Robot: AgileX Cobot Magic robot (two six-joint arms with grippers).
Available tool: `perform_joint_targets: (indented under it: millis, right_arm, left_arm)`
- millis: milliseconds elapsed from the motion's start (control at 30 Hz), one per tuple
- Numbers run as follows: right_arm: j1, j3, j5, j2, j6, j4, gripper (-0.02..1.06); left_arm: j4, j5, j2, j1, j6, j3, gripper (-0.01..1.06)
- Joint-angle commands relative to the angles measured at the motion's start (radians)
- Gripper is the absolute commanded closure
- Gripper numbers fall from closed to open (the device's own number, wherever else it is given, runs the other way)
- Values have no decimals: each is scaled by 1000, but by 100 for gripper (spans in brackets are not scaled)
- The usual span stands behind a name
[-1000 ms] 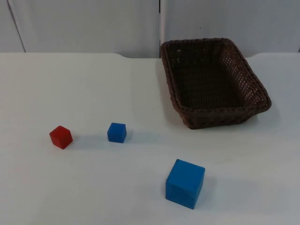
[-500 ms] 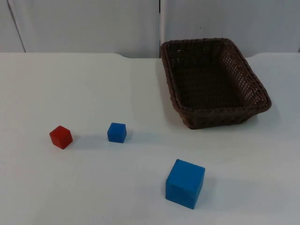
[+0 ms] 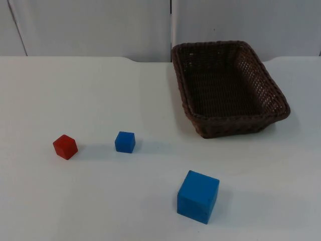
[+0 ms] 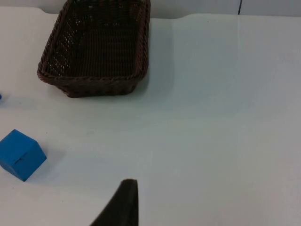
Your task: Pick up the basket with the left hand and place the largest block into the basket with the right hand.
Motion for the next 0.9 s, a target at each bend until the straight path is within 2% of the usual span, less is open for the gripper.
perform_joint_targets:
  millis: [0,200,533,867]
  right_arm:
    - [-7,2,-5,-4,-9,2,-1]
    - [-7,2,-5,-4,-9,2,-1]
    - [-7,2,-5,-4,-5,1,-1]
    - [-7,2,-5,-4,-5,1,-1]
  left_arm:
    - [-11,-49,40,0,14,-40,0]
    - [-13,-81,121,0,18,-91,0]
    - [-49,-145,202,0,18,-93,0]
    - [-182,-203,309,0,53,-93,0]
